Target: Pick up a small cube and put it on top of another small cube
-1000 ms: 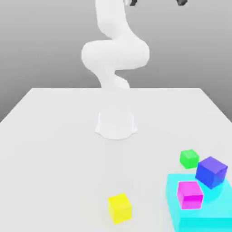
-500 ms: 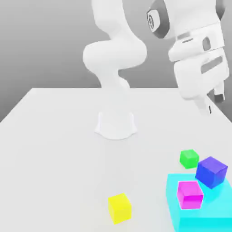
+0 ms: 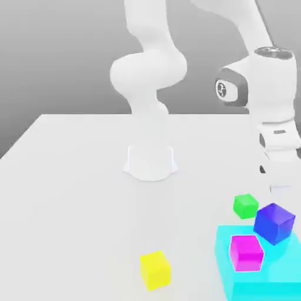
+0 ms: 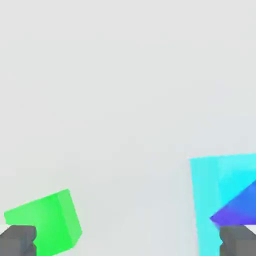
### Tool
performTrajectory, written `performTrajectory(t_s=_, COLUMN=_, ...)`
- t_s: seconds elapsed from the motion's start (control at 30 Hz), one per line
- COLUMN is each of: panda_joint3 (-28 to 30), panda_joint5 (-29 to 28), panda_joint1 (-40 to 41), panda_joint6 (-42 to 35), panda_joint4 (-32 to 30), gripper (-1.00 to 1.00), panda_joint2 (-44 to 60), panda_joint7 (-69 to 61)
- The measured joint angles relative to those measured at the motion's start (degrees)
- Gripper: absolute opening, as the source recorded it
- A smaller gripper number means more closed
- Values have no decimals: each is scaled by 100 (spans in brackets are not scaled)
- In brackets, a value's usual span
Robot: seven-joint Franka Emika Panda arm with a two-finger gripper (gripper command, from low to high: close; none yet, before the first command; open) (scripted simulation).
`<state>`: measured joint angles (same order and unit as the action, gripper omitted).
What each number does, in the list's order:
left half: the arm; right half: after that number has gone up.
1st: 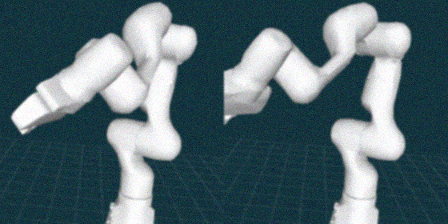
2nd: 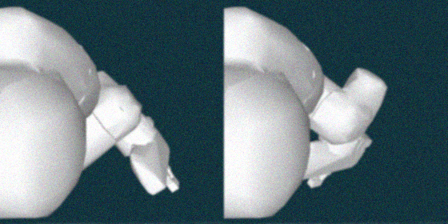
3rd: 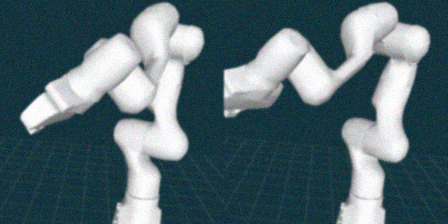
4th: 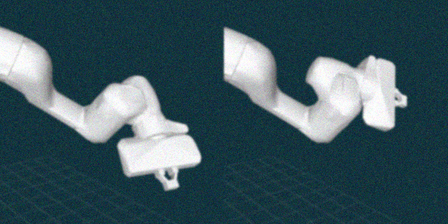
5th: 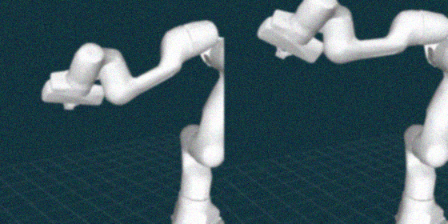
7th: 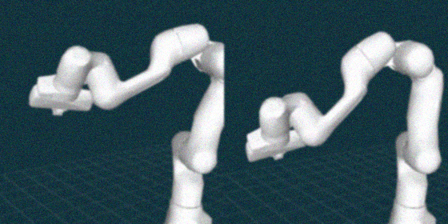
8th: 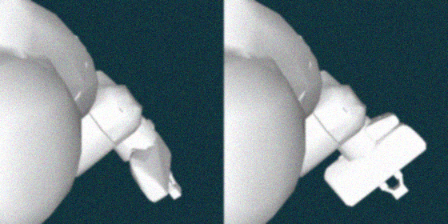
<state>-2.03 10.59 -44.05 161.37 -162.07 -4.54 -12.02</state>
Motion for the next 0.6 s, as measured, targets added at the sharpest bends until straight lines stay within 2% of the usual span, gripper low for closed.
performTrajectory(t_s=0.23, panda_joint3=-185, panda_joint5=-1088, panda_joint1=-184, panda_joint6=501, panda_joint4=-349, gripper=0, panda_joint2=488, panda_joint7=103)
performTrajectory(t_s=0.6, panda_joint3=151, panda_joint5=-1617, panda_joint1=-288, panda_joint6=1215, panda_joint4=-121, gripper=0, panda_joint2=1364, panda_joint7=401)
